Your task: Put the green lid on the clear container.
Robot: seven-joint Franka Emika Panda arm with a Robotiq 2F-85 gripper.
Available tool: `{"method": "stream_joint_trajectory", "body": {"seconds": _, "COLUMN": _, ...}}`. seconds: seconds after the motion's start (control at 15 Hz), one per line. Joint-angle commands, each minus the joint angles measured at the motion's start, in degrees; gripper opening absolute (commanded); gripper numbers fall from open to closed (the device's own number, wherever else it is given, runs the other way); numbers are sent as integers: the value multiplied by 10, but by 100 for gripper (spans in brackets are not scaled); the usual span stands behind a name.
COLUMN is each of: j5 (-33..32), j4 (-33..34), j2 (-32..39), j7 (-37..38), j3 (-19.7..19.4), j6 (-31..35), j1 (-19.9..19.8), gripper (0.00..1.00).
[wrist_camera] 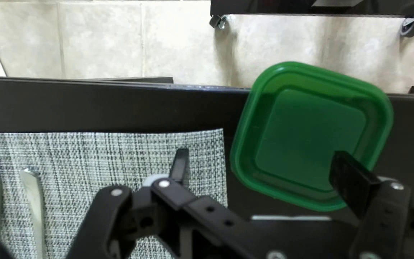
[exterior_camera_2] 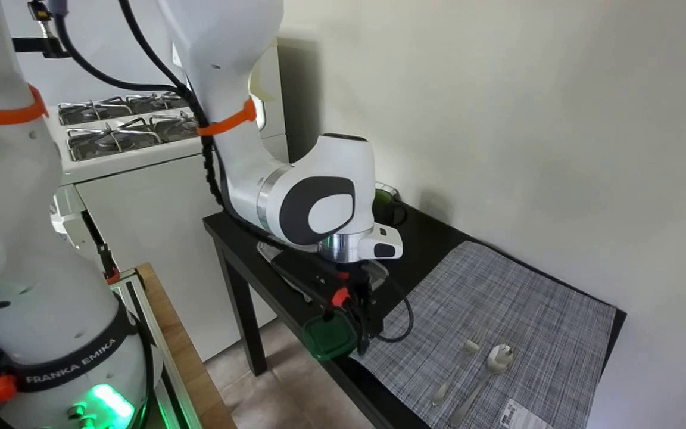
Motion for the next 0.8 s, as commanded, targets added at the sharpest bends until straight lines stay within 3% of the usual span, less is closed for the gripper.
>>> {"method": "stream_joint_trajectory", "body": {"seconds": 0.0, "j5": 118, "j4": 0, "j2": 34, "j7": -113, "j3": 24, "j6": 40, "j1": -20, "gripper": 100}}
{"method": "stream_joint_trajectory", "body": {"seconds": 0.33, "j5": 289, "j4": 0, "j2": 38, "j7": -247, "j3": 102, "j6": 32, "j1": -76, "gripper": 100}}
{"method": "stream_joint_trajectory", "body": {"seconds": 0.73, "j5": 349, "j4": 1, "j2": 31, "j7": -299, "j3": 122, "j6": 10, "j1": -95, "gripper": 100}}
